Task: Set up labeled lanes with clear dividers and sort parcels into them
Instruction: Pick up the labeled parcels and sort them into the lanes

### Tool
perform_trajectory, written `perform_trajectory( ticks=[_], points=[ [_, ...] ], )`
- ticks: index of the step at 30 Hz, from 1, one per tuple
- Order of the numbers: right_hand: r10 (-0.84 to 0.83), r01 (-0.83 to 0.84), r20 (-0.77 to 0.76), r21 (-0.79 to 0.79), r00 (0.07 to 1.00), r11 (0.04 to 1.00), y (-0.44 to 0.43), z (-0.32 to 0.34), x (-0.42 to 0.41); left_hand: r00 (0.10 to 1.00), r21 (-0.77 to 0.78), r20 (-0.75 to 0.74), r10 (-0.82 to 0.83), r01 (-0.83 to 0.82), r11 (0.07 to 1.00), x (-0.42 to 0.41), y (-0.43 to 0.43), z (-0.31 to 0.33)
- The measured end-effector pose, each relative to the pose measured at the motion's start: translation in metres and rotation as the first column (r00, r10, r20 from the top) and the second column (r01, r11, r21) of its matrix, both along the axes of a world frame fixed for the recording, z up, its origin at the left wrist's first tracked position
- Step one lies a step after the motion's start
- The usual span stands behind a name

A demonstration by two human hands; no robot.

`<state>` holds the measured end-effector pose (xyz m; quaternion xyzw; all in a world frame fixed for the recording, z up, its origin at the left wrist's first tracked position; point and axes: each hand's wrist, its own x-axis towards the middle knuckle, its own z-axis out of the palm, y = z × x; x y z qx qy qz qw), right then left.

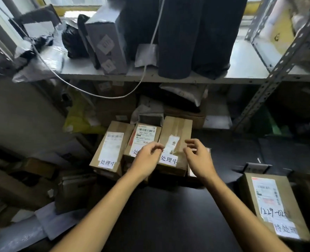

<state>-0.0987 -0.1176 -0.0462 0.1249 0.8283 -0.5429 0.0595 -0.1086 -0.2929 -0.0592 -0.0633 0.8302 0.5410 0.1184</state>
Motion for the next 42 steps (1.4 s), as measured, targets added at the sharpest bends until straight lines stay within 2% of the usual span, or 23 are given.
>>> perform_trajectory(
  ticks=[7, 9, 11, 13, 16, 19, 24, 28, 32, 35, 38, 42],
  points=[
    [-0.121, 0.100, 0.147, 0.142, 0.982, 0.985, 0.021, -0.035, -0.013, 0.995, -0.130, -0.037, -0.090, 0.084, 0.988, -0.031, 0.025, -0.024],
    [-0.155, 0.108, 0.165, 0.262, 0.974, 0.959, 0.027, -0.046, -0.015, 0.991, -0.173, -0.083, -0.107, 0.092, 0.981, -0.036, 0.032, -0.028],
    [-0.205, 0.095, 0.203, 0.450, 0.958, 0.888, 0.035, -0.056, -0.015, 0.984, -0.194, -0.132, -0.123, 0.096, 0.976, -0.039, 0.039, -0.030],
    [-0.230, 0.051, 0.288, 0.519, 0.930, 0.853, 0.043, -0.068, -0.016, 0.976, -0.202, -0.171, -0.133, 0.097, 0.974, -0.041, 0.048, -0.029],
    [-0.222, 0.027, 0.401, 0.437, 0.889, 0.899, 0.053, -0.087, -0.019, 0.958, -0.146, -0.246, -0.148, 0.115, 0.983, -0.040, 0.065, -0.020],
    [-0.224, 0.043, 0.433, 0.389, 0.873, 0.920, 0.060, -0.101, -0.022, 0.935, -0.032, -0.254, -0.248, 0.248, 0.968, -0.039, 0.093, -0.007],
    [-0.174, 0.062, 0.510, 0.228, 0.842, 0.972, 0.068, -0.111, -0.024, 0.941, 0.026, -0.108, -0.321, 0.325, 0.945, -0.044, 0.133, -0.008],
    [-0.118, 0.064, 0.518, 0.121, 0.847, 0.991, 0.071, -0.115, -0.028, 0.945, -0.039, 0.059, -0.322, 0.325, 0.945, -0.056, 0.150, -0.021],
    [-0.082, 0.014, 0.499, 0.139, 0.863, 0.990, 0.073, -0.115, -0.029, 0.924, -0.124, 0.101, -0.369, 0.379, 0.917, -0.063, 0.165, -0.032],
    [-0.084, -0.020, 0.486, 0.206, 0.870, 0.978, 0.079, -0.117, -0.024, 0.930, -0.159, 0.145, -0.338, 0.359, 0.920, -0.062, 0.177, -0.037],
    [-0.127, 0.016, 0.499, 0.219, 0.857, 0.976, 0.090, -0.118, -0.019, 0.929, -0.195, 0.190, -0.316, 0.351, 0.916, -0.059, 0.183, -0.041],
    [-0.162, 0.004, 0.509, 0.297, 0.846, 0.955, 0.108, -0.116, -0.011, 0.904, -0.269, 0.130, -0.407, 0.427, 0.863, -0.053, 0.187, -0.046]
  ],
)
